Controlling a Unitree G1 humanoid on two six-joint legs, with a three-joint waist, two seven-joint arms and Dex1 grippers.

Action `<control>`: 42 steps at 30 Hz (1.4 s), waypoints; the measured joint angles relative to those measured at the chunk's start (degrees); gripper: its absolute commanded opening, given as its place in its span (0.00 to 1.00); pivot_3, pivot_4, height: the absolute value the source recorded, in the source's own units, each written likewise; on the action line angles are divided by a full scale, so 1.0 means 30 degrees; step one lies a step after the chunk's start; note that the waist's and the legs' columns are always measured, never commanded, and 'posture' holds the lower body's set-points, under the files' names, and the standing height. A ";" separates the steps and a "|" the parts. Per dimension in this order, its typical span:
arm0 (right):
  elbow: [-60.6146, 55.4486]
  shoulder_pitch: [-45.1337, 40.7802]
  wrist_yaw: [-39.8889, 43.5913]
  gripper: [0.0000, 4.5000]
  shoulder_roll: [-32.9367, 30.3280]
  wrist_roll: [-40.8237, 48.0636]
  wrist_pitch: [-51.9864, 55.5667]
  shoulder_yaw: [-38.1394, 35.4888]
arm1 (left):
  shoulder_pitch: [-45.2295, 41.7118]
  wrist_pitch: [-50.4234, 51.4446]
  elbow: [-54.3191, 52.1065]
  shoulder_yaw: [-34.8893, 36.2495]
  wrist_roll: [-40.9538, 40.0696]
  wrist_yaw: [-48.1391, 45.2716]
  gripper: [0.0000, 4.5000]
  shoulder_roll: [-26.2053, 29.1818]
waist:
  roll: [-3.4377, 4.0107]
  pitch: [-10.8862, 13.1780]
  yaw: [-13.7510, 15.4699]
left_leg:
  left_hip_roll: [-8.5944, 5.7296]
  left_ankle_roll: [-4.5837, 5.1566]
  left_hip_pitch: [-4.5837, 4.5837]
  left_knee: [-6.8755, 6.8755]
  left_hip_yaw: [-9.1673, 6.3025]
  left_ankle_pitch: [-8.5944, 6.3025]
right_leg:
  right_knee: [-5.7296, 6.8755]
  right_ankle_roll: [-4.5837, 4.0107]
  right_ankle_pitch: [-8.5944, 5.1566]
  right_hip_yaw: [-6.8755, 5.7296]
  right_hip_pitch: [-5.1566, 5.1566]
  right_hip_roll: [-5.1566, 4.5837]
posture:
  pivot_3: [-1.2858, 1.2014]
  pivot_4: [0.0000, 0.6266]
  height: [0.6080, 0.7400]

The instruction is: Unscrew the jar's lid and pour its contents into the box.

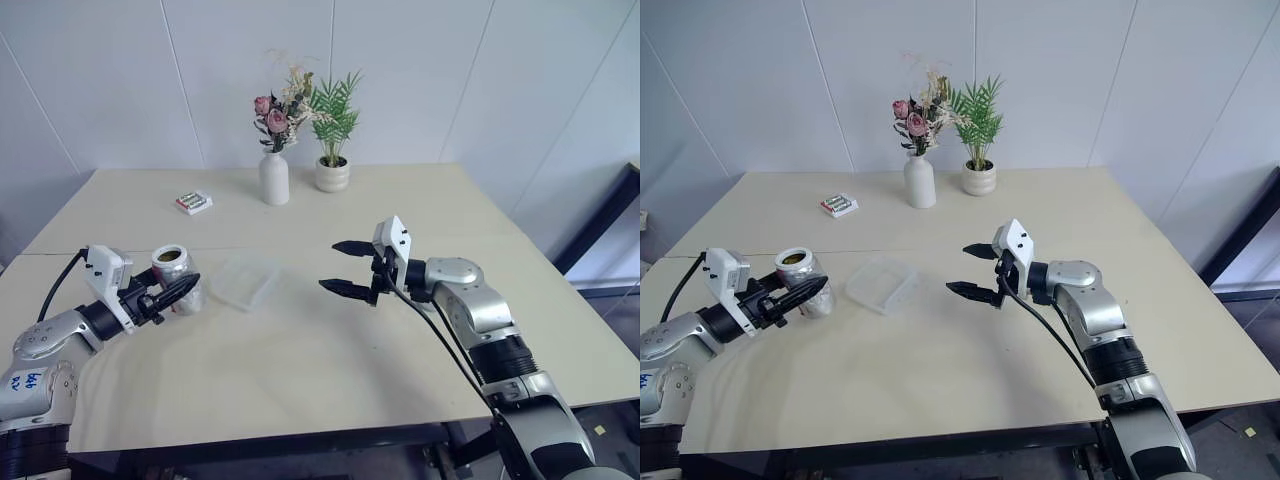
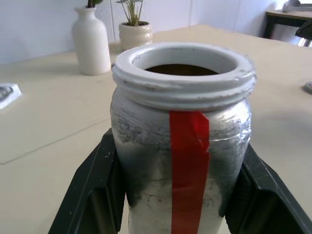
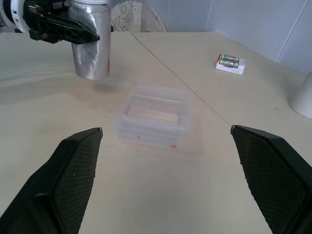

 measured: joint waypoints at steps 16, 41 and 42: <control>-0.1914 0.2070 -0.0809 0.99 -0.0161 0.0403 0.1221 -0.0617 | -1.6365 -1.8945 1.4167 -1.5075 2.3345 1.4127 0.47 0.2666 | -0.0010 -0.0003 0.0221 | -0.0010 -0.0001 -0.0048 0.0019 0.0096 -0.0024 | -0.0070 0.0071 0.0027 0.0082 -0.0039 -0.0001 | 0.52 0.24 1.00; -0.4407 0.2930 -0.3309 0.99 0.0357 0.2333 0.3019 -0.1704 | -2.1896 -1.8377 2.2357 -2.7933 3.7180 2.5938 0.47 0.0866 | -0.0022 0.0002 0.0608 | -0.0015 0.0009 -0.0330 0.0152 0.0151 -0.0040 | 0.0058 0.0116 -0.0003 0.0112 -0.0343 0.0006 | 0.52 0.24 1.00; -0.4407 0.2932 -0.3307 0.99 0.0355 0.2335 0.3050 -0.1704 | -2.1895 -1.8567 2.2361 -2.7855 3.6995 2.5753 0.47 0.0964 | -0.0022 0.0002 0.0592 | -0.0015 0.0009 -0.0330 0.0160 0.0151 -0.0040 | 0.0065 0.0117 -0.0002 0.0113 -0.0343 0.0006 | 0.52 0.24 1.00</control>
